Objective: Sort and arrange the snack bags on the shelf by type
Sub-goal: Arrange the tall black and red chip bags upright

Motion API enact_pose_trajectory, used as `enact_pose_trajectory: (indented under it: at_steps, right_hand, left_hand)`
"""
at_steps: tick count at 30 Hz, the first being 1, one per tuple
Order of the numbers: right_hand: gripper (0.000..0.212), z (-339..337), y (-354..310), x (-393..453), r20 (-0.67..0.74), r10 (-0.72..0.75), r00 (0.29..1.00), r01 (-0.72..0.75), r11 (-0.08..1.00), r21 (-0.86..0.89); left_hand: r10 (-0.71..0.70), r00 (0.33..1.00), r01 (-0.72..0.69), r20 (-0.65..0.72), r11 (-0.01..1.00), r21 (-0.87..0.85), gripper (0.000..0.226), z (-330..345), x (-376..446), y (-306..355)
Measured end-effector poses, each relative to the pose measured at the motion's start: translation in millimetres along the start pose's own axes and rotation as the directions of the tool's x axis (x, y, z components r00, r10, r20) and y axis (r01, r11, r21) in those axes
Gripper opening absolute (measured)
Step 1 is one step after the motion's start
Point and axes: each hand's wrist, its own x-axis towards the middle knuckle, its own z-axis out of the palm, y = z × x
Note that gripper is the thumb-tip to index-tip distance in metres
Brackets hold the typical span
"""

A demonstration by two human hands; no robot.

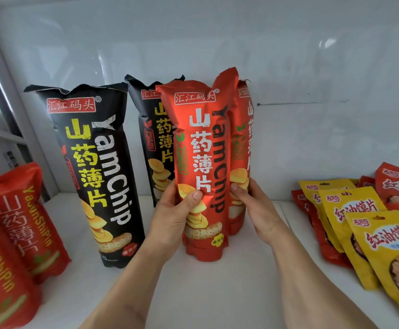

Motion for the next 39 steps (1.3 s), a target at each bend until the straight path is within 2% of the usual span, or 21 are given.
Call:
enact_pose_trajectory:
  at_steps: [6, 11, 12, 14, 19, 24, 26, 29, 30, 32, 34, 36, 39]
  right_hand:
    - [0.061, -1.3, 7.6, 2.8, -0.088, -0.028, 0.996, 0.032, 0.999, 0.042]
    - [0.082, 2.3, 10.4, 12.2, -0.183, -0.065, 0.981, 0.07, 0.997, 0.023]
    - [0.084, 2.2, 10.9, 13.7, -0.179, -0.056, 0.982, 0.062, 0.998, 0.024]
    - [0.074, 1.7, 10.5, 13.7, -0.161, -0.043, 0.986, 0.046, 0.999, 0.01]
    - [0.067, -3.3, 13.9, 11.1, -0.151, -0.025, 0.988, 0.031, 0.999, 0.039]
    - [0.095, -5.4, 3.2, 13.6, -0.165, 0.0, 0.986, 0.004, 1.0, 0.023]
    - [0.085, -5.5, -6.9, 12.7, -0.166, 0.012, 0.986, -0.004, 0.999, 0.05]
    - [0.051, -7.3, -18.6, 6.7, -0.172, 0.017, 0.985, -0.008, 0.999, 0.053]
    - [0.052, -8.4, -19.7, 5.0, -0.172, 0.019, 0.985, -0.013, 0.999, 0.038]
    - [0.071, -9.2, -20.9, -0.1, -0.182, 0.025, 0.983, -0.024, 1.0, 0.009]
    - [0.074, -11.1, -20.1, -7.0, -0.17, 0.008, 0.985, -0.01, 1.0, -0.01]
    - [0.078, -13.5, -19.7, -16.2, -0.138, -0.013, 0.99, 0.007, 0.999, -0.041]
    - [0.112, -15.1, -12.6, -27.6, -0.097, 0.012, 0.995, -0.024, 0.992, -0.127]
  left_hand:
    - [-0.009, 0.999, 0.009, 0.032, 1.0, -0.014, 0.101, 1.1, -2.1, -0.4]
    - [-0.009, 1.0, 0.009, 0.01, 1.0, -0.024, 0.099, 4.2, -0.6, -4.2]
    - [-0.01, 1.0, 0.01, 0.005, 1.0, -0.029, 0.099, 5.3, -0.2, -4.5]
    - [-0.012, 1.0, 0.012, 0.004, 0.999, -0.039, 0.098, 7.4, -0.1, -5.0]
    - [-0.024, 1.0, 0.024, -0.007, 0.998, -0.064, 0.073, 11.3, 0.7, -8.2]
    - [-0.029, 1.0, 0.029, -0.001, 0.997, -0.074, 0.06, 18.6, 2.9, -13.0]
    - [-0.027, 1.0, 0.028, 0.012, 0.997, -0.071, 0.056, 24.9, 4.1, -14.4]
    - [-0.026, 1.0, 0.027, 0.011, 0.996, -0.084, 0.052, 34.7, 7.6, -18.9]
    - [-0.03, 0.999, 0.031, 0.014, 0.996, -0.089, 0.052, 37.4, 8.1, -20.3]
    - [-0.036, 0.999, 0.036, 0.003, 0.996, -0.083, 0.068, 40.7, 9.3, -23.9]
    - [-0.034, 0.999, 0.034, 0.004, 0.995, -0.09, 0.092, 41.5, 10.5, -26.1]
    - [-0.023, 1.0, 0.024, 0.01, 0.995, -0.094, 0.097, 41.8, 12.0, -27.8]
    - [-0.018, 1.0, 0.02, 0.022, 0.994, -0.105, 0.099, 43.2, 12.9, -28.1]
